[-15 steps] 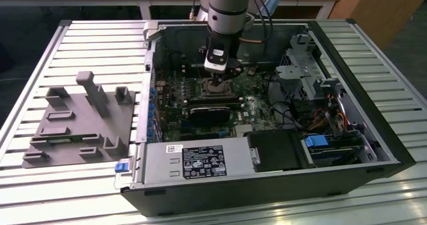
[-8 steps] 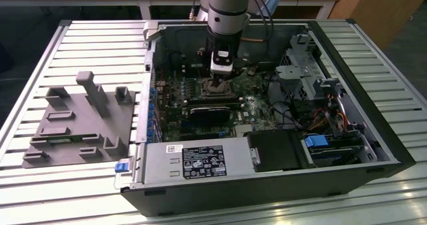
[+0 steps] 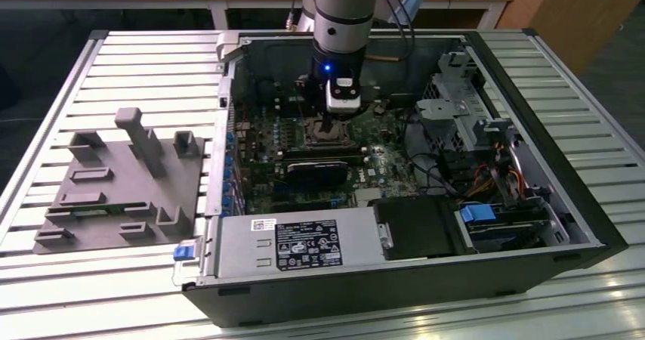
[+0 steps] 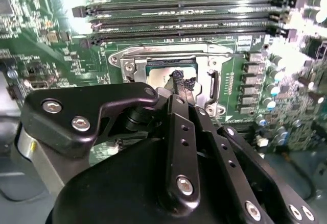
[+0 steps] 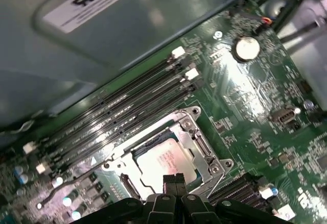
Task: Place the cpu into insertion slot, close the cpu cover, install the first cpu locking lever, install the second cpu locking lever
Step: 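Close the cpu cover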
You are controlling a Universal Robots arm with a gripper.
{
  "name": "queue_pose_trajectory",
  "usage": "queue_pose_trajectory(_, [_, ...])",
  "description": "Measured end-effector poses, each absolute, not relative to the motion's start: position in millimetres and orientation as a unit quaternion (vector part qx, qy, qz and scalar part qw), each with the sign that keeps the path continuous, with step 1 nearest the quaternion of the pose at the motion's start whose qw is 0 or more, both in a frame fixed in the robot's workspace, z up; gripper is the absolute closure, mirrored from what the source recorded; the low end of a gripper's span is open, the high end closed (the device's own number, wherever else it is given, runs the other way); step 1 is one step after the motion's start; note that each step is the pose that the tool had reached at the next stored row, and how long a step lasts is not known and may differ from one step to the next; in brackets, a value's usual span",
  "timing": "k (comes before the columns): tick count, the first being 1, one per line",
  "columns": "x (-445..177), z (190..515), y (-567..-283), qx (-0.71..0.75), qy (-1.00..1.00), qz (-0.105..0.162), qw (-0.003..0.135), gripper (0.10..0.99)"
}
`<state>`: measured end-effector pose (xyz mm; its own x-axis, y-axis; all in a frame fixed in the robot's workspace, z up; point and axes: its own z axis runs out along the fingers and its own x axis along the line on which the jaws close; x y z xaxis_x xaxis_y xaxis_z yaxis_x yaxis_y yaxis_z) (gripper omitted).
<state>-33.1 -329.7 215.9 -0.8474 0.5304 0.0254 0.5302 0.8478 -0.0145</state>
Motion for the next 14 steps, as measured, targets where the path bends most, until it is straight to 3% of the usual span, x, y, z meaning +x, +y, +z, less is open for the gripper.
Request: queue_pose_trajectory(14, [-33.1,215.7,-329.7,-0.164,-0.986,0.005,0.013,0.984])
